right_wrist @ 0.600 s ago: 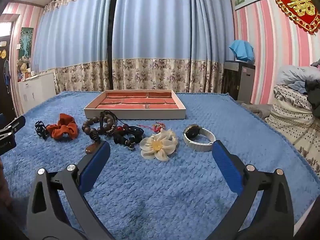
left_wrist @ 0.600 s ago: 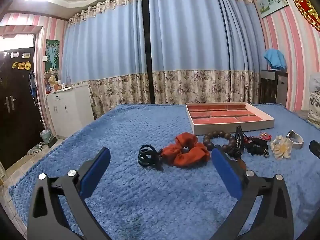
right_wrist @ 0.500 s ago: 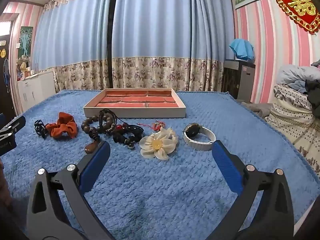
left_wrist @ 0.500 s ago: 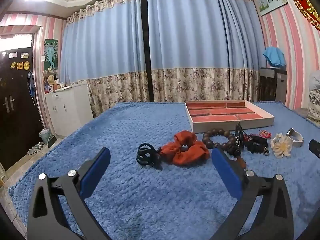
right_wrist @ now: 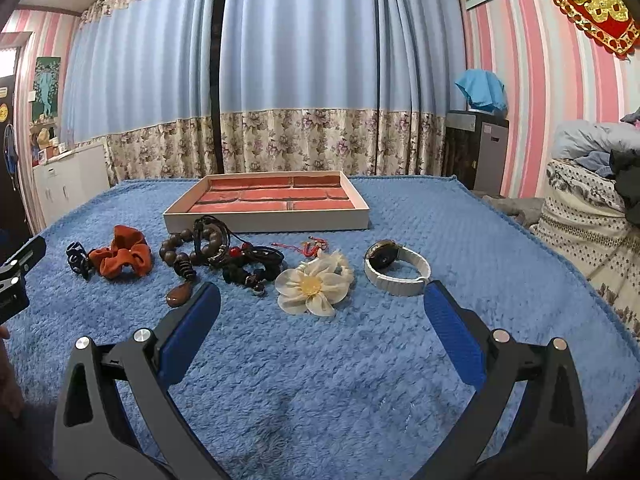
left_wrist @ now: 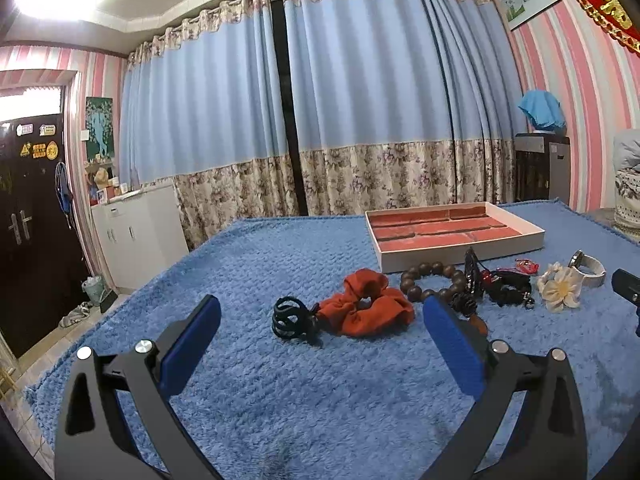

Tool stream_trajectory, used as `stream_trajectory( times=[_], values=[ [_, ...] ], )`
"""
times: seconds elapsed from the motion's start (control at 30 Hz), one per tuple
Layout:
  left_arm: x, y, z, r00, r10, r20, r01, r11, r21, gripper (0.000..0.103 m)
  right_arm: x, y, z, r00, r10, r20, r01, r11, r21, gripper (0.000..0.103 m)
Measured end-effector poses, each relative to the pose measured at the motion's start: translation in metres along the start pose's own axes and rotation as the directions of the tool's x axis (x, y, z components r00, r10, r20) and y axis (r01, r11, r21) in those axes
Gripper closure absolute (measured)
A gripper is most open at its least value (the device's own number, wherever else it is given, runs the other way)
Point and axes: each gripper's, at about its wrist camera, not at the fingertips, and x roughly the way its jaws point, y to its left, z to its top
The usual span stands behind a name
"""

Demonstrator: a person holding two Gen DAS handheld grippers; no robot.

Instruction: Organize jewelry

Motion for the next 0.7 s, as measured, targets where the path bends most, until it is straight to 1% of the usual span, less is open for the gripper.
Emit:
stream_trajectory(
  times=[0.17, 0.37, 0.57, 0.7],
  values=[
    [-0.0037, -0.0019, -0.0001, 1.000, -0.005, 0.003, 0.005, 1.000, 0.012, 0.004, 0.0005, 0.0033, -0.0006, 1.000, -0.007, 0.001, 0.007, 1.000, -0.017, 0.004],
    [-0.0038, -0.0027, -0.0002, 1.000, -0.011, -0.004, 0.011, 1.000, 0.017, 0.004, -0.0010, 0.0031, 0.0013, 1.000, -0.008, -0.007, 0.008, 1.000, -0.009, 0.004],
    [-0.0033, -0.0022, -0.0004, 1.000, -0.006, -0.010, 0.006, 1.000, 0.016, 0.004, 0.0015, 0.0039, 0.0013, 0.999, -0.001, -0.047, 0.000, 1.000, -0.020, 0.004],
    [0.0008, -0.0030, 0.0002, 1.000, -0.004, -0.030, 0.005, 1.000, 0.023, 0.004, -0.0001, 0.0056, 0.0014, 1.000, 0.001, -0.020, -0.001, 1.000, -0.023, 0.004]
  ],
)
